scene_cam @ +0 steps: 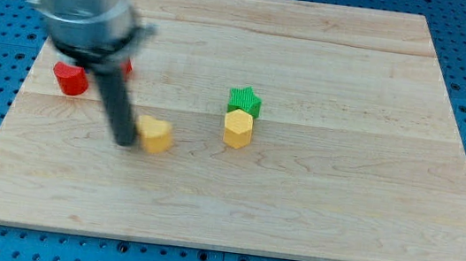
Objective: Move the yellow blocks towards the bottom center of the board
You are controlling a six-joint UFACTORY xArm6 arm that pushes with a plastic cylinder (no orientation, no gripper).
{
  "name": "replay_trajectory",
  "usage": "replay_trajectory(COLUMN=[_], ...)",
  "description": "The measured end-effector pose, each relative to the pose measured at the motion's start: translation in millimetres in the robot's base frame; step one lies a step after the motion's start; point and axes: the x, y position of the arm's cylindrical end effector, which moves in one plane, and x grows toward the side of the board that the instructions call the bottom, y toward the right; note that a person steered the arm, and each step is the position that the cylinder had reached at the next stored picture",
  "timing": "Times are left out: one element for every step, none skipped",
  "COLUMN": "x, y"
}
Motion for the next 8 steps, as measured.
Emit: replay_trajectory(x=[-21, -35, 27, 46, 5, -70, -31, 24], y=[-23, 51, 98, 124, 195, 197, 135, 119])
